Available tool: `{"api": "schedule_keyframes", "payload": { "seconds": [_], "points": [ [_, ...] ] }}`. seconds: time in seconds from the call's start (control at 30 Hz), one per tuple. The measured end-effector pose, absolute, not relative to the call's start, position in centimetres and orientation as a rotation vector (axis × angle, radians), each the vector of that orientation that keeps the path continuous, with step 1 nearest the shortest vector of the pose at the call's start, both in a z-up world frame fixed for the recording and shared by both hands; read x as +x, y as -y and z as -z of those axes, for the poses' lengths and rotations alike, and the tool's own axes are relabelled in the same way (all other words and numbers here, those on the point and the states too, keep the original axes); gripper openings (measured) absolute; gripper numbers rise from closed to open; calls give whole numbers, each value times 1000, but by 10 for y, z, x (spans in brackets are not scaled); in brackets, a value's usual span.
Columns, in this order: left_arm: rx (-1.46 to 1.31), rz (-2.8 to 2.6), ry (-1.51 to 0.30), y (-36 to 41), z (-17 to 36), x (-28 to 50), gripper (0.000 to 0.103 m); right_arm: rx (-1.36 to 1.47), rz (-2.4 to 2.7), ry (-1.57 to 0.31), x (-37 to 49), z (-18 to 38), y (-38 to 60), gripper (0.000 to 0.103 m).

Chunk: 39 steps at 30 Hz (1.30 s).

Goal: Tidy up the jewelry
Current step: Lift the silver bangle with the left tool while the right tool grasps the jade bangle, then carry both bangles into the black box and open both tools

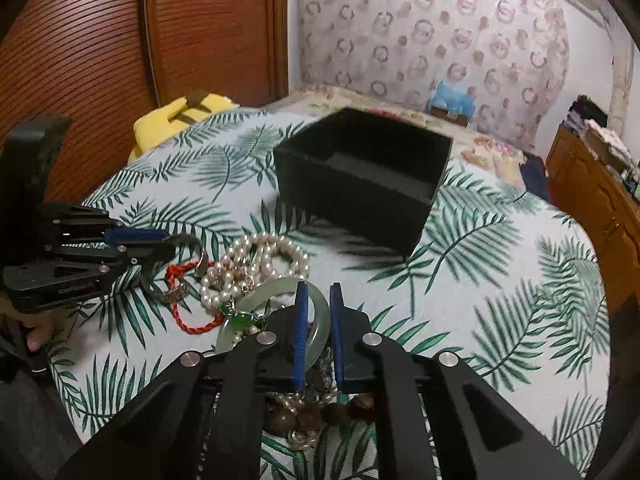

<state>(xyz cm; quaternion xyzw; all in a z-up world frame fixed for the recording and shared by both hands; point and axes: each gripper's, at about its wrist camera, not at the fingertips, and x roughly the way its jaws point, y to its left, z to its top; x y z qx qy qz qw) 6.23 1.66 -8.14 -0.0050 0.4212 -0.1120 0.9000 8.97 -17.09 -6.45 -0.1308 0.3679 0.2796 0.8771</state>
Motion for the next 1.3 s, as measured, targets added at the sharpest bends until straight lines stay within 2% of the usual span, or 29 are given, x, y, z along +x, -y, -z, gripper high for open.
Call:
{"api": "schedule_keyframes", "payload": {
  "seconds": [0.07,0.73,1.3],
  "points": [
    [-6,231,-869,-18,82,64,5,-266,-587,-751,89,60,173,12],
    [-70,224,-713,-21,43,58,4,-226,-551,-599,99,7,191,11],
    [-6,267,-664,13,6,139,4,-178,-515,-539,174,-13,212,11]
  ]
}}
